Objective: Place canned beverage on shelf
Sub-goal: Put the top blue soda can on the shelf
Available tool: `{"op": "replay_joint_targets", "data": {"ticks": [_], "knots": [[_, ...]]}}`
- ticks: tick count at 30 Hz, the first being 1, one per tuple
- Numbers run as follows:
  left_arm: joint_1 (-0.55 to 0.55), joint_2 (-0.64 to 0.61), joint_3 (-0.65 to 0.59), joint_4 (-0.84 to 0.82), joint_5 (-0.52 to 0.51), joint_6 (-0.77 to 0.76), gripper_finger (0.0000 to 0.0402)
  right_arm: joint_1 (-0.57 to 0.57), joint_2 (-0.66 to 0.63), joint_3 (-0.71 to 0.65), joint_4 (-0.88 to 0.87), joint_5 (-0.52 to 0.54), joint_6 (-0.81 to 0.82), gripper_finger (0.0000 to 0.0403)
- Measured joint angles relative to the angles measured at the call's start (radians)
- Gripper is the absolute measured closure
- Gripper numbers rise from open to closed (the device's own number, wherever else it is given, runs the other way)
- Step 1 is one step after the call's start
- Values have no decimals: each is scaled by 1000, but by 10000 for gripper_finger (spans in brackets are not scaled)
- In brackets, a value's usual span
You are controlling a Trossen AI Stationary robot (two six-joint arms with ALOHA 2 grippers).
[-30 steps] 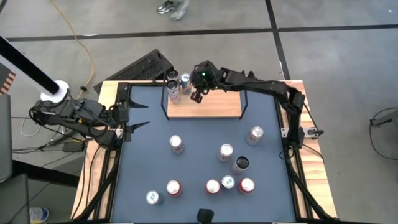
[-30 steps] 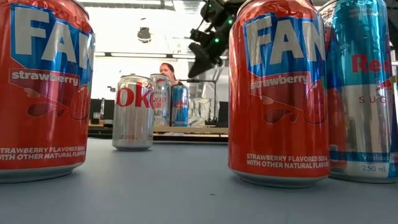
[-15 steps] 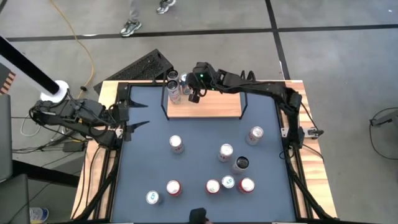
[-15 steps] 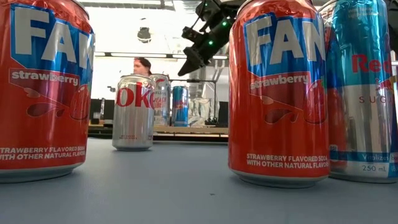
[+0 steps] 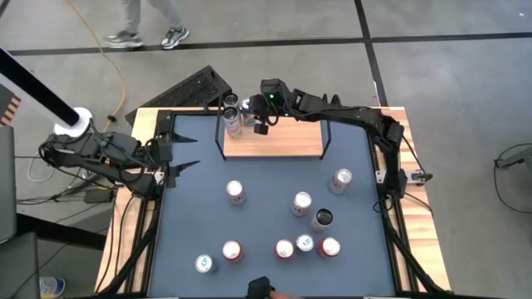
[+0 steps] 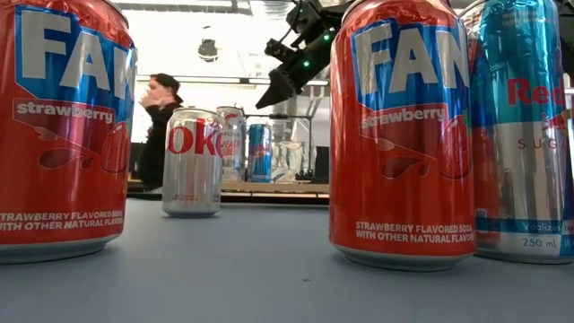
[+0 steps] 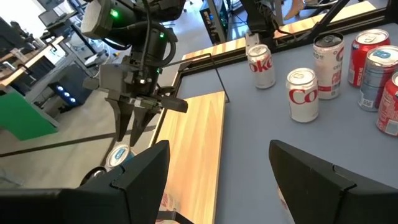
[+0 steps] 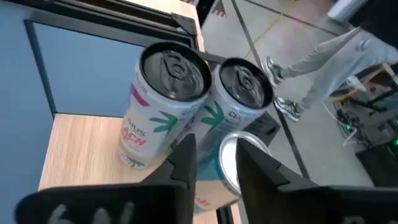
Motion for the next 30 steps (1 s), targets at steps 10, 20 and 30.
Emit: {"op": "replay_joint_targets", "data": {"ticks": [10, 20, 30], "knots": [[0, 0, 0, 1, -10, 0, 136, 4, 39, 0, 73, 72, -20, 242], [0, 0, 0, 0, -12, 1, 136, -32, 53, 0, 75, 43, 56, 237], [0, 0, 0, 0, -12, 12, 136, -39, 52, 0, 96, 73, 80, 126]]}}
